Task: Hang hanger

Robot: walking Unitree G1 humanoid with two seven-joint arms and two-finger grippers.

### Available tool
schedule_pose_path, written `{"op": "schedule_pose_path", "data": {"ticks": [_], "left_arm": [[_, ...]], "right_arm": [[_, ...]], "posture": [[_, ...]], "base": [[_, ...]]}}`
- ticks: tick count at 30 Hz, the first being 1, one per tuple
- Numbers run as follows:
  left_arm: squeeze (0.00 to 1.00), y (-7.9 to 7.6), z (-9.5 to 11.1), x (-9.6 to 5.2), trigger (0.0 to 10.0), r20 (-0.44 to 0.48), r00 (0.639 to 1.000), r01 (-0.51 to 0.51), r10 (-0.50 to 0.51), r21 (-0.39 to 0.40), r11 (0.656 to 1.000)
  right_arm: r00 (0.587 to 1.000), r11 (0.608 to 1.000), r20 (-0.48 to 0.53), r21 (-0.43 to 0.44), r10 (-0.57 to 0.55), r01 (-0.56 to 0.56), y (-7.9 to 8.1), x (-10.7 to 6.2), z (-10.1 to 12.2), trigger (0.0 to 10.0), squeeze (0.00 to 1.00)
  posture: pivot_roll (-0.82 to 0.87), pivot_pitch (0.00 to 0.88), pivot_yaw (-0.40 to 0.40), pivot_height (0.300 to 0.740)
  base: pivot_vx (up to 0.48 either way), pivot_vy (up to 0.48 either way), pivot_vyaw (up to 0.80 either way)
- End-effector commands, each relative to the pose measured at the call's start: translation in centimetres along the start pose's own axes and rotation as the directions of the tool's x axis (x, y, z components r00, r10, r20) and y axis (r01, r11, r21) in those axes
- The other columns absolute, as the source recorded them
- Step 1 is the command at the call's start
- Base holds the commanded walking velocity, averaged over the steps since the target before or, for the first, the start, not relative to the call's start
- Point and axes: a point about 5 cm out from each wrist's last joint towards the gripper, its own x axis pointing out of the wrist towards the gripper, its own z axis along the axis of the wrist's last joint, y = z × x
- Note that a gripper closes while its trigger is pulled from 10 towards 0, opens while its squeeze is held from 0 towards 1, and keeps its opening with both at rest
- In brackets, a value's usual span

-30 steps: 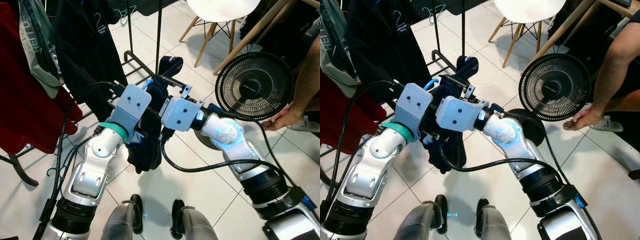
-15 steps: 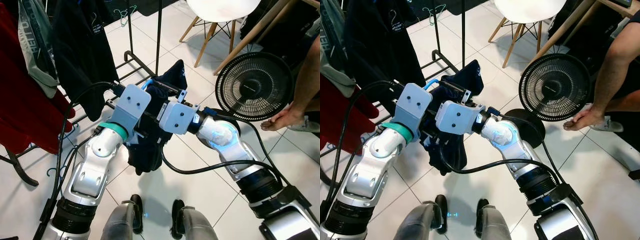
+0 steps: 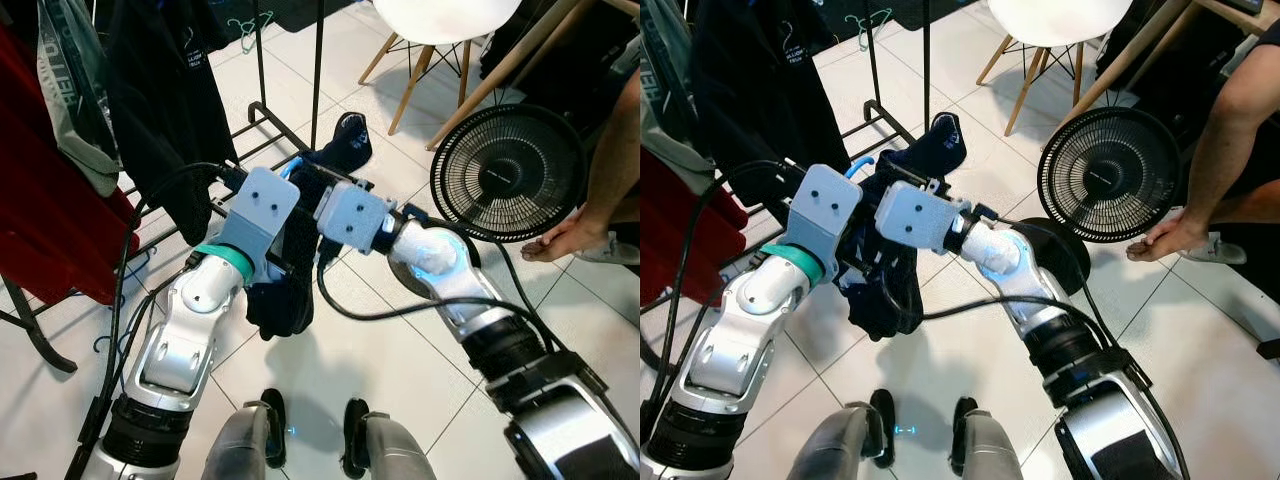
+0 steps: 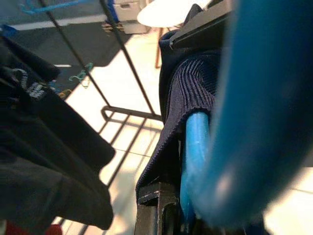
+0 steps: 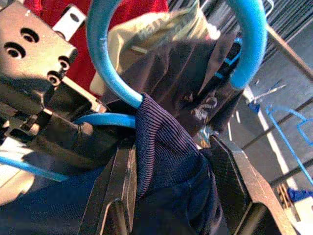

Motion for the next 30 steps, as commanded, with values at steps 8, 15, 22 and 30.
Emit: {"op": "schedule_pose_path", "data": {"ticks": [8, 15, 22, 30], "left_arm": [[0.0, -0.7, 1.3, -1.2, 10.0, 0.073, 0.996, 0.061, -0.06, -0.013, 0.998], [0.0, -1.3, 1.7, -1.8, 10.0, 0.077, 0.995, 0.07, -0.069, -0.018, 0.997], [0.0, -1.4, 1.9, -1.9, 10.0, 0.079, 0.994, 0.079, -0.076, -0.031, 0.996], [0.0, -1.2, 2.0, -1.8, 10.0, 0.08, 0.994, 0.074, -0.071, -0.037, 0.997]], "right_arm": [[0.998, 0.998, 0.028, 0.015, 0.052, -0.053, 1.1, 1.2, 0.0, 10.0, 0.0], [0.994, 0.993, 0.064, 0.069, 0.089, -0.094, 1.8, 1.9, 0.0, 0.0, 0.0], [0.992, 0.983, 0.081, 0.147, 0.101, -0.112, 2.2, 1.8, -0.1, 0.0, 0.0], [0.996, 0.979, 0.088, 0.198, 0.029, -0.046, 1.6, 1.5, -0.2, 0.0, 0.0]], "posture": [[0.06, 0.189, 0.017, 0.74], [0.06, 0.192, 0.009, 0.74], [0.06, 0.195, 0.008, 0.74], [0.06, 0.195, 0.008, 0.74]], "base": [[0.0, 0.0, 0.0], [0.0, 0.0, 0.0], [0.0, 0.0, 0.0], [0.0, 0.0, 0.0]]}}
